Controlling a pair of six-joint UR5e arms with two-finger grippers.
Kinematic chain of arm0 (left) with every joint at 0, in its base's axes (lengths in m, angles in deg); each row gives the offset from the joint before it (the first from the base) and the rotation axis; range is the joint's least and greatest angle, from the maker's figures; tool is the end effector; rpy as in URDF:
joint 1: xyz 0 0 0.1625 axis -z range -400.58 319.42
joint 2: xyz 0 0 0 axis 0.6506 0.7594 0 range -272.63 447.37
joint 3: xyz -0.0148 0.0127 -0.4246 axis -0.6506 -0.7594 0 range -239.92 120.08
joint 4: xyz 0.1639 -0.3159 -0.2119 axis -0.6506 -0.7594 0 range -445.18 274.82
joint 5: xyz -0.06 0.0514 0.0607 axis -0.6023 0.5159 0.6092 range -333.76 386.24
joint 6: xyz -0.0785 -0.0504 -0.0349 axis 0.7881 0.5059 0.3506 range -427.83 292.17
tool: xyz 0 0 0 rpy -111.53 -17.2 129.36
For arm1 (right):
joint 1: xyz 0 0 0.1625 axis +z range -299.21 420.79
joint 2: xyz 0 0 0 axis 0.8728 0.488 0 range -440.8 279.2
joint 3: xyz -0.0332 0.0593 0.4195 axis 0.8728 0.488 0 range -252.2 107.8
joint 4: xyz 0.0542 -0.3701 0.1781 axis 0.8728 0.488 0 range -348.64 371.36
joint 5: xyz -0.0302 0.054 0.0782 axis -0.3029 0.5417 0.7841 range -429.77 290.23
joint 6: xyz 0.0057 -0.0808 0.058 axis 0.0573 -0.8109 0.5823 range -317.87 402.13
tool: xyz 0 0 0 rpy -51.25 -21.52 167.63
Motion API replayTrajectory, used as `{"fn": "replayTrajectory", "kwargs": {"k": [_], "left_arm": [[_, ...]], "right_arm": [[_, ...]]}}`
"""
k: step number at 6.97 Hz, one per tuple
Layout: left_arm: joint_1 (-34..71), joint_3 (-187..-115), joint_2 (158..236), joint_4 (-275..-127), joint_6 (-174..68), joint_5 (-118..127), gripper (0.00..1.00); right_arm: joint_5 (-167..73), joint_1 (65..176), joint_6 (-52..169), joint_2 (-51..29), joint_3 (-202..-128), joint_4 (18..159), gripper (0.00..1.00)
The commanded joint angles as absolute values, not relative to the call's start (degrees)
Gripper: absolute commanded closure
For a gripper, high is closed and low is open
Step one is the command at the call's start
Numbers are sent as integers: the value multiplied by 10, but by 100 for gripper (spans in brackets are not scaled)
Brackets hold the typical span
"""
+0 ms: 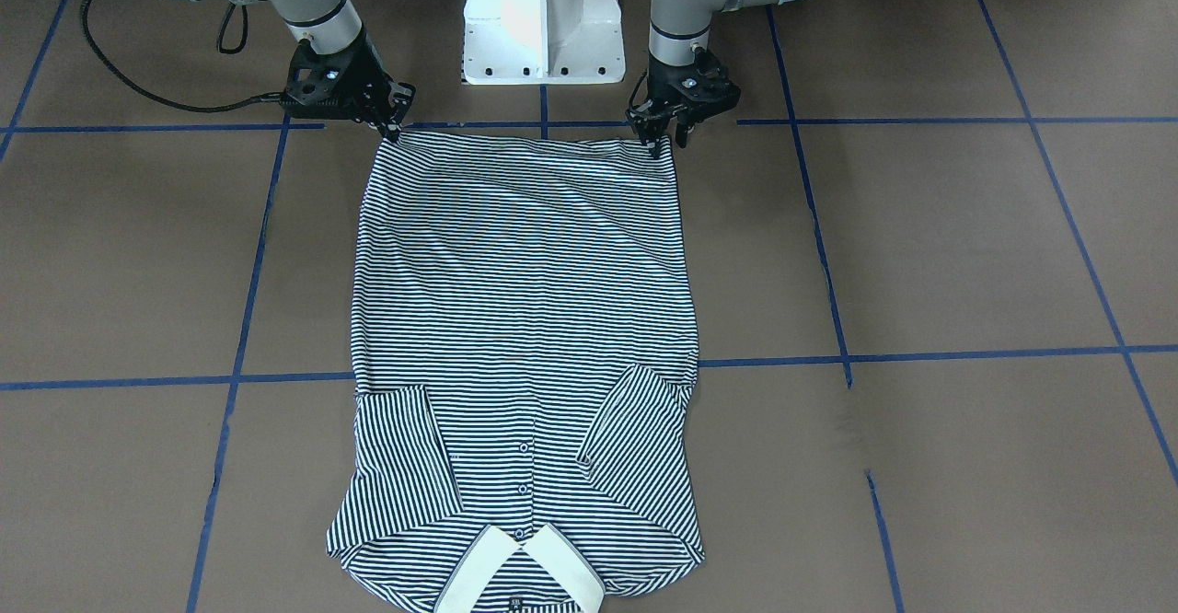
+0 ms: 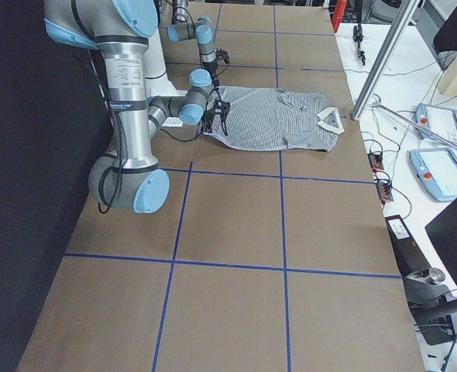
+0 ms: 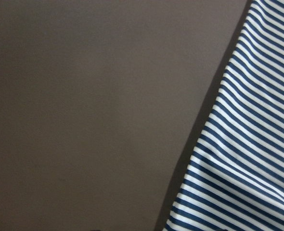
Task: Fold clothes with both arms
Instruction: 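Grasp both hem corners with the left and right grippers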
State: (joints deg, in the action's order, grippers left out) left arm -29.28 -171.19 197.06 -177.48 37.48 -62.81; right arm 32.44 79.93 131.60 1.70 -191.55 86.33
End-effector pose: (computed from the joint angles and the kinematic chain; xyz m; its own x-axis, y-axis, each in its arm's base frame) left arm 0.5425 -0.2461 0.3099 0.6341 -0.3961 -0.6642 0.3885 0.9058 -0.1693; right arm -0.4426 -0.2725 0.3303 0.5847 0.1934 0.7879 -0.1578 0.9797 -0.1234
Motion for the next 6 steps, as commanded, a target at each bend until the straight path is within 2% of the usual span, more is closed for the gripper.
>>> {"fn": "replayTrajectory", "kwargs": {"k": [1, 2, 3, 4, 6], "left_arm": [[-294, -1713, 1971, -1774, 375, -629, 69], [-294, -1715, 1971, -1773, 375, -629, 88], [-293, -1717, 1971, -1773, 376, -629, 100], [-293, -1725, 1971, -1773, 375, -629, 100], [-292, -1789, 1964, -1736, 368, -630, 100]], "right_arm": [[325, 799, 1316, 17, -1915, 864, 100], [324, 799, 1316, 17, -1915, 864, 100], [324, 799, 1316, 17, -1915, 864, 100], [325, 799, 1316, 17, -1914, 864, 100], [325, 800, 1315, 25, -1930, 863, 100]]}}
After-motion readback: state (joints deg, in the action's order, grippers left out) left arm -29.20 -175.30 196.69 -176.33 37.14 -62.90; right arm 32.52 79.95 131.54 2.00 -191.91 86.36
